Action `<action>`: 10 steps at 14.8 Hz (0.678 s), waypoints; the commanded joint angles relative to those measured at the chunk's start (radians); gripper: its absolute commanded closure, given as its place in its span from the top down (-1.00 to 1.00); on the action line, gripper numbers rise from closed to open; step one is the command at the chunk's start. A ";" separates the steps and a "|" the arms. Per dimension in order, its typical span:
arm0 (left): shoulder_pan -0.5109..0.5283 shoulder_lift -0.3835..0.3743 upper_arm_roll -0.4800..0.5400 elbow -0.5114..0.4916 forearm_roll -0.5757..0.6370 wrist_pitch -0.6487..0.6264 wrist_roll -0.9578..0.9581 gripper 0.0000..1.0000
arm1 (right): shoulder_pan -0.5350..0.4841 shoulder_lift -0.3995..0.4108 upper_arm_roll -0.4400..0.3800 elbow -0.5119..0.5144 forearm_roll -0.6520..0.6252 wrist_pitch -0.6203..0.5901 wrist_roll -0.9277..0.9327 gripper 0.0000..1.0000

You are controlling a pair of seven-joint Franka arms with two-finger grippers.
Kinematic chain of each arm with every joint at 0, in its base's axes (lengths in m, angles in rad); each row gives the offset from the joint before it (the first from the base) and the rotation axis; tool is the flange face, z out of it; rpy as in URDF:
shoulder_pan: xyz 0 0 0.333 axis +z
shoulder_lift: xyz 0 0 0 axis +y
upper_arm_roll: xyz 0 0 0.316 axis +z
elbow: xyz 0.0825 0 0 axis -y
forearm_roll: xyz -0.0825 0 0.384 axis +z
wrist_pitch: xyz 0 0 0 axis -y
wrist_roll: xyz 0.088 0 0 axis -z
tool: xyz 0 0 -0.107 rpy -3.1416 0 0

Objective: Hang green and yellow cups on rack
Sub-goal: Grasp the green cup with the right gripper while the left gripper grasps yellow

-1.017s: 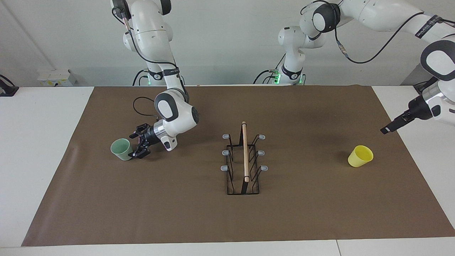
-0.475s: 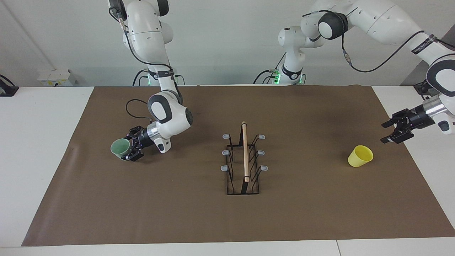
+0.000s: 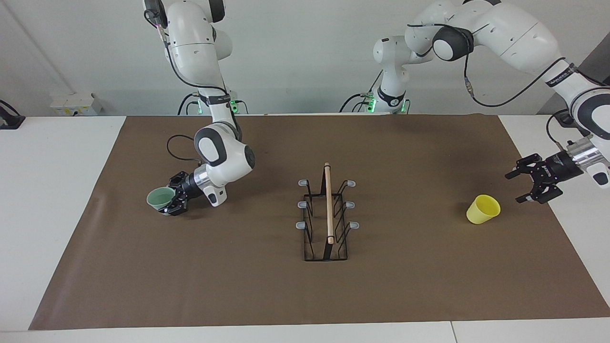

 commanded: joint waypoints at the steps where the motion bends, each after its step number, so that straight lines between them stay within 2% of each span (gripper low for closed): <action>1: 0.027 0.032 0.004 -0.030 -0.066 0.025 -0.032 1.00 | -0.009 0.004 0.008 0.030 -0.012 0.006 0.028 -1.00; 4: -0.004 0.031 0.004 -0.098 -0.121 0.122 -0.178 1.00 | -0.010 -0.018 0.008 0.074 0.101 -0.008 0.000 -1.00; 6: -0.007 0.029 0.003 -0.143 -0.148 0.148 -0.212 1.00 | -0.016 -0.087 0.006 0.074 0.181 -0.008 -0.058 -1.00; 10: -0.015 -0.006 0.004 -0.289 -0.248 0.208 -0.207 1.00 | -0.084 -0.236 0.006 0.078 0.444 0.004 -0.269 -1.00</action>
